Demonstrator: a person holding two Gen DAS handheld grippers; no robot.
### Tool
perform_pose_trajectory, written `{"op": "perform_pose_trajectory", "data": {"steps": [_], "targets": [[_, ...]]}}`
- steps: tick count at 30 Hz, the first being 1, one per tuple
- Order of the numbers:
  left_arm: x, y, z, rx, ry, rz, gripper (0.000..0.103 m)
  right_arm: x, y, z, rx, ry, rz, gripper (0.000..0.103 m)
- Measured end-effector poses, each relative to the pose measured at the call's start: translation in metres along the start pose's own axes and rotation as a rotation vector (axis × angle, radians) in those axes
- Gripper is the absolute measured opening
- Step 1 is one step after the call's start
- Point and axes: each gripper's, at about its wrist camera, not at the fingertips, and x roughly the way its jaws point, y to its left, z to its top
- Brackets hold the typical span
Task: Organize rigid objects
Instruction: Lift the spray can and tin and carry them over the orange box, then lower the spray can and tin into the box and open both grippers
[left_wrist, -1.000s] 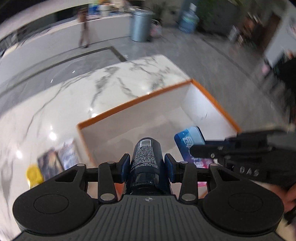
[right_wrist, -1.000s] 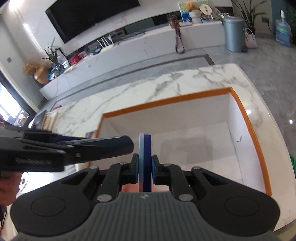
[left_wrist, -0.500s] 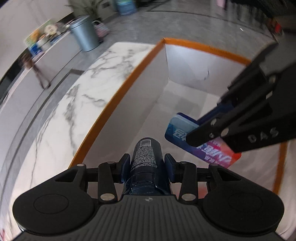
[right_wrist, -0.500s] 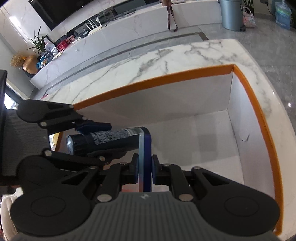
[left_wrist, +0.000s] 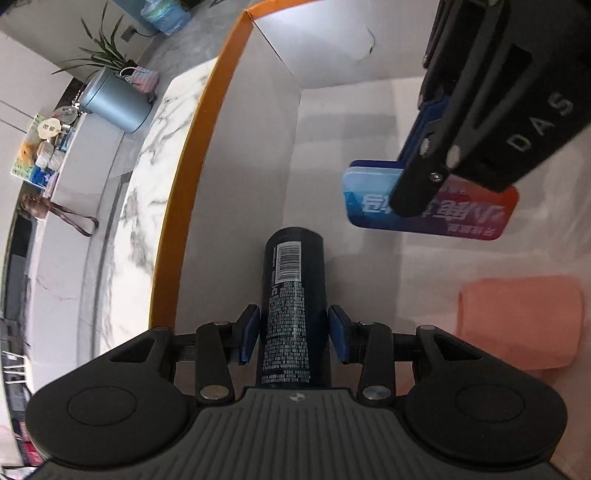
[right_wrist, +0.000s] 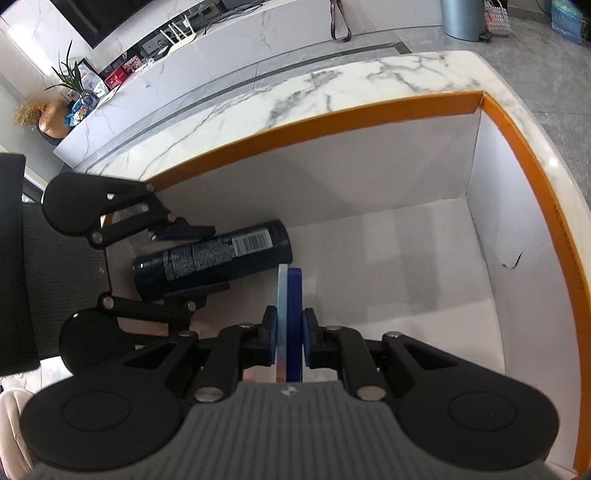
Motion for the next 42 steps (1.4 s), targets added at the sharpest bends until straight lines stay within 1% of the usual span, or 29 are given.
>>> {"op": "perform_pose_trajectory", "data": {"steps": [1,4,6,12,15,17,24,27,32,36,40,41,42], "targets": [[0.001,-0.002,0.001,0.017,0.006,0.019,0.051,0.001,0.000,0.000,-0.001,0.006,-0.005,0.014],[0.003,-0.009,0.001,0.073,0.031,0.054,0.053,0.002,0.000,-0.001,0.000,0.017,-0.013,0.014],[0.006,-0.010,-0.001,0.085,0.044,0.066,0.057,0.001,0.000,-0.002,0.001,0.020,-0.017,0.014],[0.002,-0.002,-0.016,0.035,0.052,0.084,0.057,0.003,0.002,-0.006,0.011,0.033,-0.029,0.014],[0.005,-0.003,-0.017,0.024,0.066,0.093,0.057,0.005,0.004,-0.006,0.012,0.039,-0.024,0.014],[0.010,-0.004,-0.017,0.007,0.086,0.101,0.054,0.006,0.006,-0.005,0.008,0.041,-0.018,0.014],[0.006,0.004,-0.020,-0.075,0.082,0.090,0.053,0.008,0.012,-0.007,-0.035,0.056,-0.023,0.014],[-0.008,0.010,-0.024,-0.153,0.039,0.064,0.054,0.008,0.015,-0.006,-0.070,0.066,-0.028,0.014],[-0.043,0.030,-0.035,-0.390,-0.048,-0.036,0.055,0.012,0.032,0.004,-0.195,0.087,-0.020,0.013],[-0.069,0.042,-0.046,-0.521,-0.079,-0.045,0.055,0.018,0.050,0.010,-0.322,0.114,-0.013,0.013],[-0.105,0.044,-0.065,-0.671,-0.157,-0.051,0.055,0.028,0.069,0.014,-0.470,0.150,-0.004,0.013],[-0.109,0.046,-0.071,-0.718,-0.167,-0.060,0.055,0.032,0.074,0.015,-0.516,0.160,-0.001,0.013],[-0.105,0.059,-0.073,-0.768,-0.166,-0.069,0.055,0.034,0.079,0.015,-0.557,0.169,0.002,0.013]]}}
